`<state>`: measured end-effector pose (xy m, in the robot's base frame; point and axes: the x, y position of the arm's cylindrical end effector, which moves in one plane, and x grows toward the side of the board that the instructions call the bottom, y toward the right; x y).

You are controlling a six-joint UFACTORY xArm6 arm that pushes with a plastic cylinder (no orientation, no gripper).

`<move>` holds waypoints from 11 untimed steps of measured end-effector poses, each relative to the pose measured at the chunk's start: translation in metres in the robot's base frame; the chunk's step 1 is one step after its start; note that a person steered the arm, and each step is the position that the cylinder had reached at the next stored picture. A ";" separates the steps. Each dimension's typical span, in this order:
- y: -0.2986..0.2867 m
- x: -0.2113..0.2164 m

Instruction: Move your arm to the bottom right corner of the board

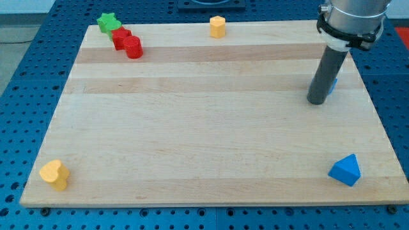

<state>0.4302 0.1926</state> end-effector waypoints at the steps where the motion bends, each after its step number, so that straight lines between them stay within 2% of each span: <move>1: 0.006 -0.010; 2: 0.012 -0.020; 3: 0.013 -0.013; 4: 0.039 0.022; 5: 0.089 0.048; 6: 0.111 0.093; 7: 0.111 0.155; 8: 0.104 0.188; 9: 0.080 0.186; 10: 0.031 0.187; 11: 0.014 0.186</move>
